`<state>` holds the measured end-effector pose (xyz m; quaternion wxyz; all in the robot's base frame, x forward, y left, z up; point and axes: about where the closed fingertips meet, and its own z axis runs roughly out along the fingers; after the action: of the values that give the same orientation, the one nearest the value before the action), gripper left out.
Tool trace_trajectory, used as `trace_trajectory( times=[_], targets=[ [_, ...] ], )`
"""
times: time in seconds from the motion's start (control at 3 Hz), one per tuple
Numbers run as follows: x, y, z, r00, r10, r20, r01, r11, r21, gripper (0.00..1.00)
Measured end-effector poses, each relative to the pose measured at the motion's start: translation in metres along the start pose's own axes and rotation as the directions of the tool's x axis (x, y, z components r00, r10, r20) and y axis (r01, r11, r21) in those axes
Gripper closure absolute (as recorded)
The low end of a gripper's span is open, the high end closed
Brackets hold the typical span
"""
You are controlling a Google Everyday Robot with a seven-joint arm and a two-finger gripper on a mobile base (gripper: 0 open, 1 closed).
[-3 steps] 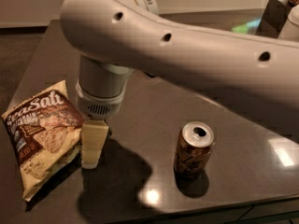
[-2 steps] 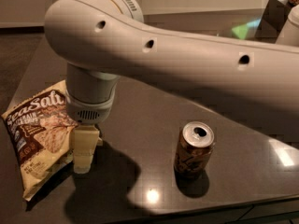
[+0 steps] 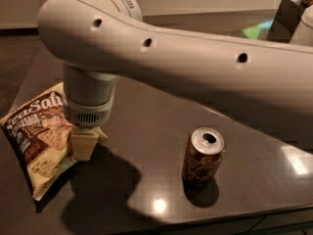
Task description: Move brown chip bag near sponge
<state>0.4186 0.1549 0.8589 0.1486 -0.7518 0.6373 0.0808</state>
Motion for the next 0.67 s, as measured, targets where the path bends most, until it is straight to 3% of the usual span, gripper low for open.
trace_trajectory(
  times=[0.67],
  targets=[
    [0.016, -0.032, -0.034, 1.000, 0.024, 0.012, -0.025, 0.9973, 0.070, 0.85]
  ],
)
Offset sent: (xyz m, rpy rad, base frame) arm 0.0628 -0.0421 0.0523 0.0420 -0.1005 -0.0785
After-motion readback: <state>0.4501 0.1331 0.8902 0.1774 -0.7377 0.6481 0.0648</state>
